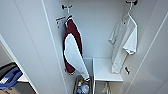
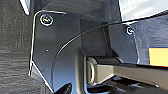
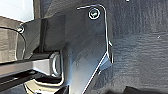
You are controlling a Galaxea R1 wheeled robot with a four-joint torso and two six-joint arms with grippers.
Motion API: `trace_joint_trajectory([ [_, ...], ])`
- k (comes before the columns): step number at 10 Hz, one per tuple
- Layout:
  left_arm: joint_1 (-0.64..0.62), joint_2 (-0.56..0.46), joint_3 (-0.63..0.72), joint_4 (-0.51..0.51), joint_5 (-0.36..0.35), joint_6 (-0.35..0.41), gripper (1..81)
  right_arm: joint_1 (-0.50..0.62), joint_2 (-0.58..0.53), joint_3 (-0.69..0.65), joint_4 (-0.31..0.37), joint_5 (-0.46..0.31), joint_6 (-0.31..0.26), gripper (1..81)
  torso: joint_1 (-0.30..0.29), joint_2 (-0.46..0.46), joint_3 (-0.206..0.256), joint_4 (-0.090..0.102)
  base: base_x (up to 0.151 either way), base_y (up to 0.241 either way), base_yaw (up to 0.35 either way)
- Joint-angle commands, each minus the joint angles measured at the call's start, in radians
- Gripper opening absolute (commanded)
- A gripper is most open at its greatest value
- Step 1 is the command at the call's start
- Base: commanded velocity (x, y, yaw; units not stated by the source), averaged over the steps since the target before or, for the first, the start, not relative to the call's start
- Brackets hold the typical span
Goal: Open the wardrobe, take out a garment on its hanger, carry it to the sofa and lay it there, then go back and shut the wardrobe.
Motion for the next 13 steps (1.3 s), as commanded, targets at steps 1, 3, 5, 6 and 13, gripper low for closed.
trace_joint_trajectory([
  [1,-0.022,0.014,-0.002,0.013,0.108,0.005,81.1,-0.02,0.124,-0.171,-0.006,-0.041,0.007,81.1,0.0,0.0,0.0,0.0,0.0,0.0,0.0],
  [3,-0.021,0.025,-0.009,0.001,0.221,-0.004,81.1,-0.02,0.158,-0.174,0.01,-0.084,-0.028,81.1,0.0,0.0,0.0,0.0,0.0,0.0,0.0],
  [5,-0.016,0.032,-0.009,0.001,0.286,0.0,81.1,-0.014,0.197,-0.142,0.154,-0.175,-0.242,81.1,0.0,0.0,0.0,0.0,0.0,0.0,0.0],
  [6,-0.015,0.024,-0.009,0.01,0.28,0.006,81.1,-0.004,0.205,-0.117,0.242,-0.228,-0.361,81.1,0.0,0.0,0.0,0.0,0.0,0.0,0.0],
  [13,-0.07,0.152,-0.214,0.022,0.286,0.009,81.1,0.06,0.213,-0.028,1.173,-0.352,-1.297,81.1,0.0,0.0,0.001,0.0,0.0,0.0,0.0],
])
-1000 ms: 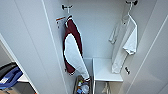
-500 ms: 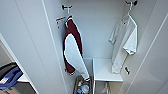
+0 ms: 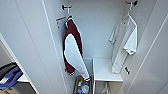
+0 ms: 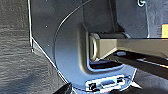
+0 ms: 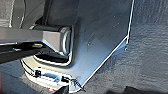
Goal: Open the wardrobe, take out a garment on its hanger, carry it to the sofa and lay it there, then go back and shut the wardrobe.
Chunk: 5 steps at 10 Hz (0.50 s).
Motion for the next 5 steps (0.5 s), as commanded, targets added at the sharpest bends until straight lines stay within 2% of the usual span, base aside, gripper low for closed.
trace_joint_trajectory([
  [1,-0.068,0.074,-0.131,0.026,0.052,0.017,81.1,0.058,0.021,0.021,0.136,-0.065,-0.112,81.1,0.0,0.0,0.0,0.0,0.0,0.0,0.0],
  [2,-0.069,0.083,-0.135,0.055,0.044,0.028,81.1,0.066,0.033,-0.003,0.128,-0.065,-0.112,81.1,0.0,0.0,0.0,0.0,0.0,0.0,0.0],
  [4,-0.068,0.073,-0.135,0.07,-0.057,0.028,81.1,0.074,0.084,-0.077,0.13,-0.067,-0.112,81.1,0.0,0.0,0.0,0.0,0.0,0.0,0.0],
  [5,-0.068,0.071,-0.135,0.07,-0.059,0.029,81.1,0.066,0.098,-0.102,0.131,-0.053,-0.112,81.1,0.0,0.0,0.0,0.0,0.0,0.0,0.0],
])
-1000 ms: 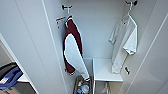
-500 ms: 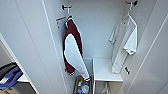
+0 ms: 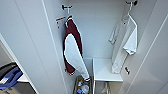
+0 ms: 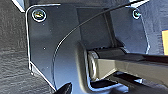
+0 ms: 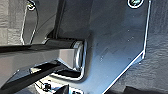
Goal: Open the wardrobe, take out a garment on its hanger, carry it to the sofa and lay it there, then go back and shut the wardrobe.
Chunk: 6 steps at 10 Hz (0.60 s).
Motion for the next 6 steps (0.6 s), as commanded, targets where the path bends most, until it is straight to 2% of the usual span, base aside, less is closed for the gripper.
trace_joint_trajectory([
  [1,-0.038,-0.019,-0.005,0.012,0.036,0.006,81.1,0.016,0.028,-0.05,0.019,-0.058,-0.005,81.1,0.0,0.0,0.0,0.0,0.0,0.0,0.0],
  [4,-0.038,-0.019,-0.002,0.013,0.03,0.006,81.1,0.015,0.028,-0.049,0.019,-0.058,-0.005,81.1,0.0,0.0,0.0,0.0,0.0,0.0,0.0],
  [6,-0.036,-0.019,-0.001,0.013,0.03,0.006,81.1,0.016,0.03,-0.044,0.016,-0.058,-0.005,81.1,-0.001,-0.001,0.0,0.0,0.072,0.0,0.0],
])
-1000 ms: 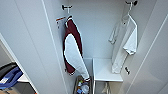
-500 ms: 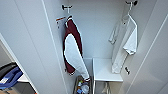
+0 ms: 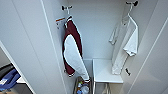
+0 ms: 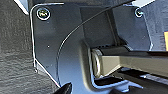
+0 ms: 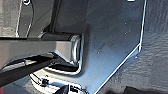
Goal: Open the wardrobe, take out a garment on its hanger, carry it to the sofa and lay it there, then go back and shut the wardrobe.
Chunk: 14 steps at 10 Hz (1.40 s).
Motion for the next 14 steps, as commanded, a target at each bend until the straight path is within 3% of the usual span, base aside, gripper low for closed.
trace_joint_trajectory([
  [1,-0.046,-0.001,0.002,0.009,0.045,0.006,81.1,0.037,-0.003,0.01,0.011,-0.065,-0.006,81.1,0.001,0.0,0.0,0.0,0.074,0.0,0.0],
  [14,-0.044,0.002,0.002,0.023,0.045,0.007,81.1,0.042,0.003,0.015,-0.004,-0.065,-0.008,81.1,0.001,0.0,0.0,0.0,0.075,-0.026,0.0],
])
